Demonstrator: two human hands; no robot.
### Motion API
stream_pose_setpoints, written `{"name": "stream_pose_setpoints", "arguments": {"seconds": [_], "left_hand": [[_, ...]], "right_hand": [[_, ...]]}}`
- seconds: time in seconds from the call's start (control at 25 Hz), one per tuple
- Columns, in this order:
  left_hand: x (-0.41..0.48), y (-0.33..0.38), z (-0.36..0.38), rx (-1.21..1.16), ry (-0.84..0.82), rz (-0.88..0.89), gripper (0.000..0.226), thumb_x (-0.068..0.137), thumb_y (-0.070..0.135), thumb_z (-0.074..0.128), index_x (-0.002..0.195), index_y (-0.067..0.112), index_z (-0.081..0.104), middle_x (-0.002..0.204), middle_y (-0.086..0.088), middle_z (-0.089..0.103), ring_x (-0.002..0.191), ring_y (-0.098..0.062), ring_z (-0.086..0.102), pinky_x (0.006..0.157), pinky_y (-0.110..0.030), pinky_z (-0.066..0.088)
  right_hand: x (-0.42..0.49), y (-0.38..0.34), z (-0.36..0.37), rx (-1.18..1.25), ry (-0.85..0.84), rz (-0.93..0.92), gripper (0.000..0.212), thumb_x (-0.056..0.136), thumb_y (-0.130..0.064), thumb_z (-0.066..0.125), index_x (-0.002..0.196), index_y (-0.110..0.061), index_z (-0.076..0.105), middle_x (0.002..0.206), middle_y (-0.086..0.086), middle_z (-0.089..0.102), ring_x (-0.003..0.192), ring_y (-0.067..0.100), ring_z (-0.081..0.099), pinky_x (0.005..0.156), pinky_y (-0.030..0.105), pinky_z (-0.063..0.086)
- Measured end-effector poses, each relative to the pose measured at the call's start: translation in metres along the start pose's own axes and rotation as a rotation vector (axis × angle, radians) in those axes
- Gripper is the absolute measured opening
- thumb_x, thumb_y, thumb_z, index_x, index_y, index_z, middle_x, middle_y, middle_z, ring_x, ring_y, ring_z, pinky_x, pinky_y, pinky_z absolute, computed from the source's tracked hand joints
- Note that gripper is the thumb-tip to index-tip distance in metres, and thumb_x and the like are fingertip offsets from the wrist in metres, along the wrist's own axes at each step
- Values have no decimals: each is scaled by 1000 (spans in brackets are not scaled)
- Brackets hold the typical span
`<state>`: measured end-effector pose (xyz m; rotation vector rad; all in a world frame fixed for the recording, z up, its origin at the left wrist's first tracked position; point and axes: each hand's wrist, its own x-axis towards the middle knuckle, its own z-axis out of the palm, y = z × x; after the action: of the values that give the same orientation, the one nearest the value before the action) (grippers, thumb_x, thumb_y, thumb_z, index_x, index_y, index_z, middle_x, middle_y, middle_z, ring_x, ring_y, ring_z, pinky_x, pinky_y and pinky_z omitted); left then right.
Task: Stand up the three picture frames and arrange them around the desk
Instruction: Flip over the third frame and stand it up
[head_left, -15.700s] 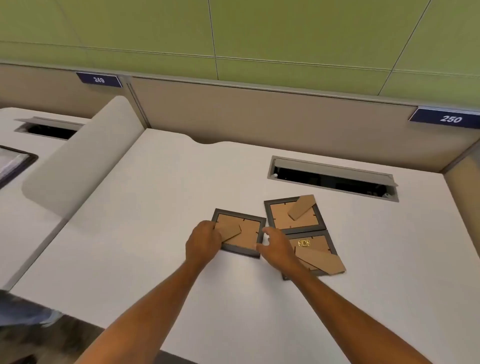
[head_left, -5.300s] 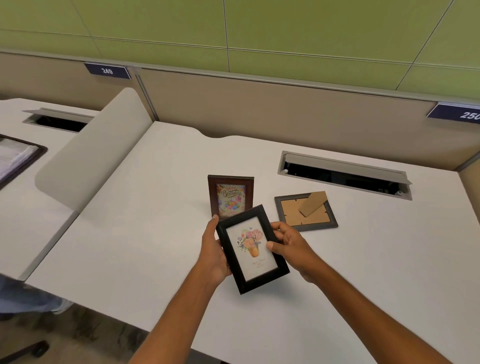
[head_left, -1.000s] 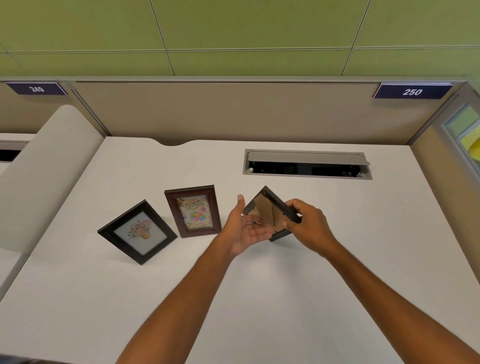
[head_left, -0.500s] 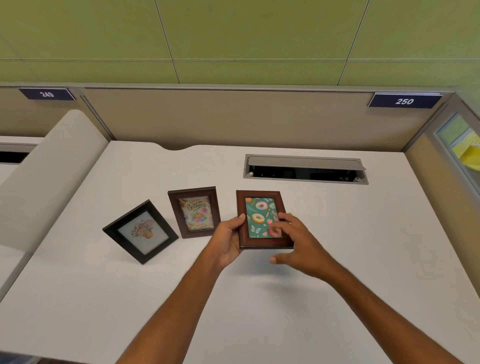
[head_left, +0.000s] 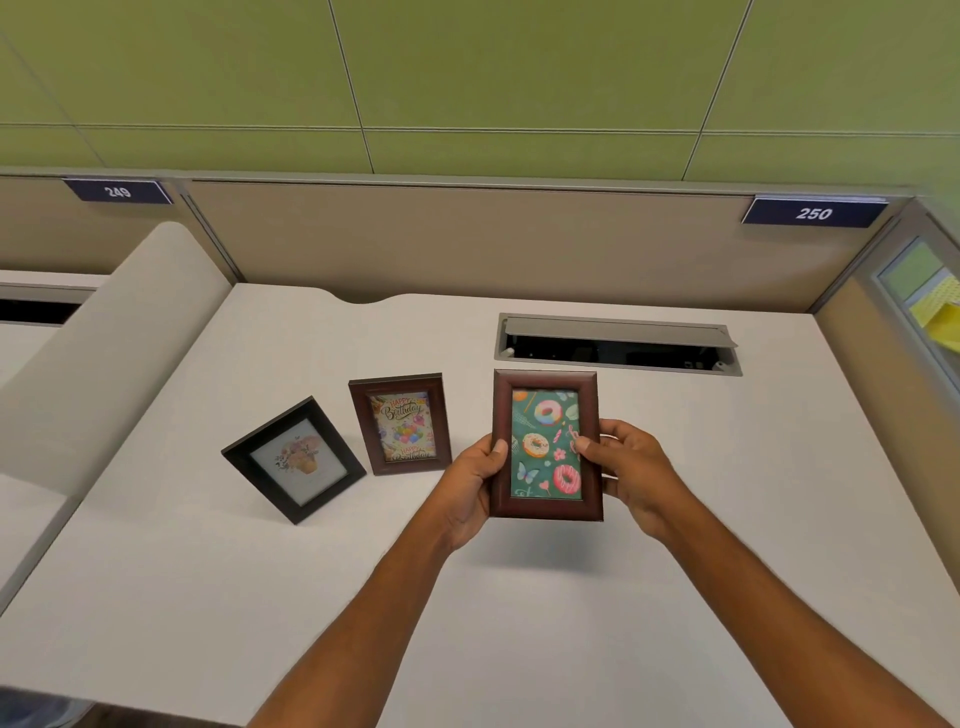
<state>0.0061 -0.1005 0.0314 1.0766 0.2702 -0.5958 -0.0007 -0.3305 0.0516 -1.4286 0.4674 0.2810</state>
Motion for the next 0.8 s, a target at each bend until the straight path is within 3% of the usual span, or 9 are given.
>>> {"name": "stream_pose_setpoints", "arguments": {"seconds": [0.12, 0.2, 0.32, 0.4, 0.48, 0.64, 0.8], "left_hand": [[0, 1, -3, 130, 40, 9, 33, 117, 27, 49, 142, 16, 66, 136, -7, 79, 126, -28, 76, 105, -49, 63], [1, 3, -4, 264, 102, 22, 29, 116, 28, 51, 137, 19, 69, 128, -1, 83, 123, -22, 77, 105, -43, 61], [2, 4, -7, 377, 160, 49, 21, 115, 27, 55, 124, 25, 73, 113, 9, 86, 104, -6, 82, 79, -17, 63], [2, 3, -10, 397, 184, 64, 19, 114, 27, 57, 121, 27, 74, 110, 13, 86, 100, -1, 81, 70, -11, 60], [3, 3, -11, 396, 180, 68, 20, 113, 32, 57, 122, 26, 74, 112, 11, 86, 103, -5, 82, 76, -16, 63], [2, 4, -7, 298, 145, 38, 42, 112, 52, 52, 135, 23, 72, 128, 1, 83, 124, -22, 77, 109, -46, 59], [-2, 4, -4, 193, 150, 29, 58, 105, 74, 39, 133, 36, 73, 135, 4, 80, 129, -19, 74, 115, -47, 54]], "right_hand": [[1, 3, 0, -5, -14, 0, 27, 100, -22, 77, 124, -15, 67, 108, 2, 86, 98, 23, 83, 74, 38, 67], [0, 5, 1, -16, -23, -2, 28, 100, -22, 76, 125, -15, 66, 107, 2, 86, 95, 21, 84, 74, 37, 67], [-1, 6, 3, -33, -21, -15, 27, 100, -23, 76, 125, -16, 66, 108, 2, 86, 96, 21, 83, 79, 41, 66], [0, 8, 4, -37, -14, -26, 27, 100, -23, 76, 125, -17, 66, 109, 1, 85, 100, 23, 82, 84, 44, 66], [1, 9, 5, -37, -18, -36, 27, 101, -22, 76, 125, -18, 65, 110, 2, 85, 104, 26, 81, 89, 48, 65], [2, 12, 5, -53, -58, -52, 24, 101, -15, 75, 124, -18, 66, 112, 5, 85, 107, 28, 81, 94, 51, 64], [2, 18, 0, -43, -112, -29, 26, 99, -9, 76, 124, -12, 68, 117, 7, 84, 113, 30, 79, 92, 47, 64]]}}
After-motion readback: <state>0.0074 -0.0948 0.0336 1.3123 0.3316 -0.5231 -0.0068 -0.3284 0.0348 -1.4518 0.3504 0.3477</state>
